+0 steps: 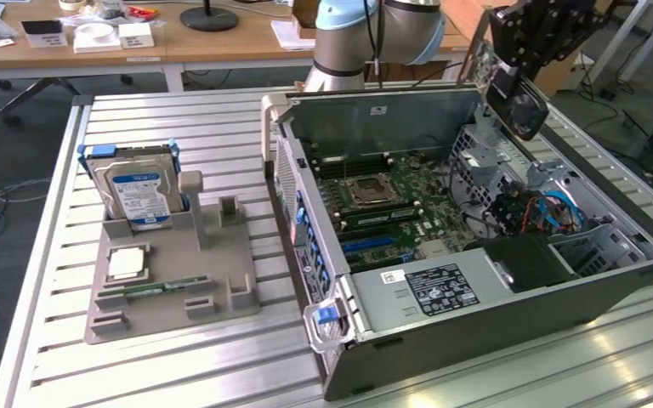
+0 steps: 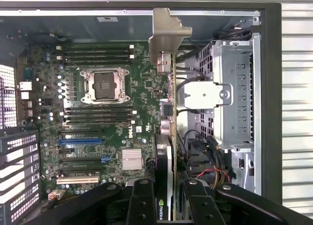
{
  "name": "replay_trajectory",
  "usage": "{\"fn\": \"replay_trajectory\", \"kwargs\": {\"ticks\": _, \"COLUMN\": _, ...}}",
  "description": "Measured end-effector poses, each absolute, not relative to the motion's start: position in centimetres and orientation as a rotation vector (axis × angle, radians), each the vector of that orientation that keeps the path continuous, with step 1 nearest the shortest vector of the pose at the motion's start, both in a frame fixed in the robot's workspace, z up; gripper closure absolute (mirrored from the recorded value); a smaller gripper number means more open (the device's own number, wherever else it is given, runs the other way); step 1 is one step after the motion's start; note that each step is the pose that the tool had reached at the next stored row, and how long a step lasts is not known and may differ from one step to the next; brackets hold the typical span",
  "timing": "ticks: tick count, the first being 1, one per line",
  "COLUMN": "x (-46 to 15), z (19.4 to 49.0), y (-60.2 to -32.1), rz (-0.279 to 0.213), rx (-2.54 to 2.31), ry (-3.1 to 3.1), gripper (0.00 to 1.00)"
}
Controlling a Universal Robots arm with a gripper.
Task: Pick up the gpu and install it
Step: 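Pick up the gpu and move the gpu toward the slot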
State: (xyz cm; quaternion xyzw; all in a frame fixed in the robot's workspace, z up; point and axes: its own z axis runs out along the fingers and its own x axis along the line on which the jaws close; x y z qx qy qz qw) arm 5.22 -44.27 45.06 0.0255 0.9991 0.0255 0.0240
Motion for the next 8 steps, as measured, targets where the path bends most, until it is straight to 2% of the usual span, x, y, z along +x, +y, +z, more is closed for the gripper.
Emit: {"fn": "replay_trajectory", "kwargs": {"ticks": 8, "x": 5.7, "z": 43.8, "y": -44.3, "rz": 0.078, "rx": 0.080, "ry": 3.109, "gripper": 0.73}}
